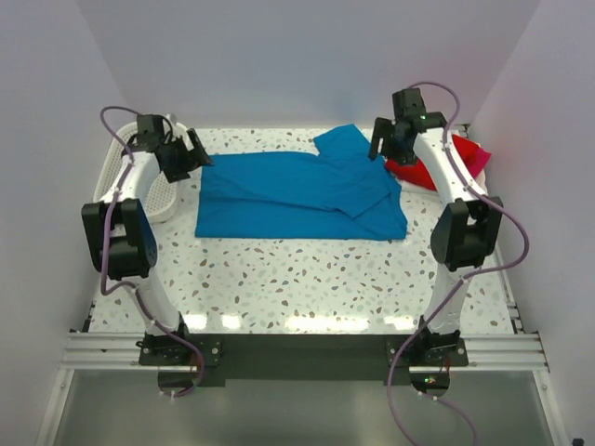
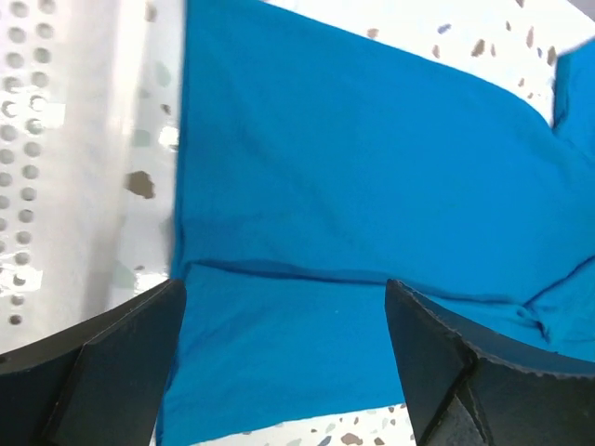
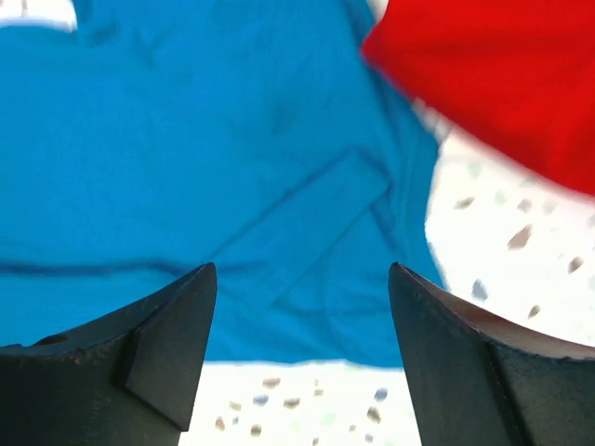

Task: Fold and stack the t-shirts
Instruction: Fold the tshirt

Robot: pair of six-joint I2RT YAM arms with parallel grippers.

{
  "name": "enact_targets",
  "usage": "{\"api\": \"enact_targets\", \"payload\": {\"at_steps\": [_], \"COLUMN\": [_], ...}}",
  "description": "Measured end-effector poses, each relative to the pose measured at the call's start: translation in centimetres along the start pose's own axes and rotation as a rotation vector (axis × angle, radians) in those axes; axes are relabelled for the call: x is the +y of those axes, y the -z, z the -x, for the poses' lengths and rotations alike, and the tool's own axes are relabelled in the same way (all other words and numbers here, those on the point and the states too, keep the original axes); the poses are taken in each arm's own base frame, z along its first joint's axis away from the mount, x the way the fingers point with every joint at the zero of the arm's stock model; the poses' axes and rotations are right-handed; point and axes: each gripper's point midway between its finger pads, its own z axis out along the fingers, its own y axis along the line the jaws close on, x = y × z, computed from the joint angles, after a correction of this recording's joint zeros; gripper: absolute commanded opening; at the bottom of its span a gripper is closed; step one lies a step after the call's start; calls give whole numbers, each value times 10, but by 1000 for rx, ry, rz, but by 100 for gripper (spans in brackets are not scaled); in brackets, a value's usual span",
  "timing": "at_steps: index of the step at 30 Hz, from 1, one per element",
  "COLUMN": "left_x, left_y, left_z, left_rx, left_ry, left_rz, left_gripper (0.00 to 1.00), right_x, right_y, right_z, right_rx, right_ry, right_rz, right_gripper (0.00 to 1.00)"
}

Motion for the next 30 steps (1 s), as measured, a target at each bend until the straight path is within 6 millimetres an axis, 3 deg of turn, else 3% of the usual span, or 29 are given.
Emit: {"api": "enact_targets", "payload": {"at_steps": [4,8,11,13,16,24,30], "left_x": [-39,-89,-108,-111,-108,-104,-91], "left_y": [7,6,6,3,-2,-14,-20], "left_z": [-30,-96,-138,-158,-175,-204,-217], "left_rx": [-3,65,115,140,160,165,165], "left_ry": [-103,-230,-292,-312,-322,-344,-349], "left_rz": [-26,-99,-139,-151,-149,-153,-128], "left_gripper": [94,95,95,95,95,95,96], "right_x": [2,8,15,21,33,41,41], "right_y": [5,-7,-17,-19,-21,-44,-55], "right_z": [-50,-103,-133,-146,-149,-157,-167], "right_rx": [75,180,241,266,262,283,314], "right_ry": [-10,-2,5,10,16,15,21], "right_rz": [67,100,117,128,152,145,134], "right_gripper": [71,66,65,64,63,61,57]}}
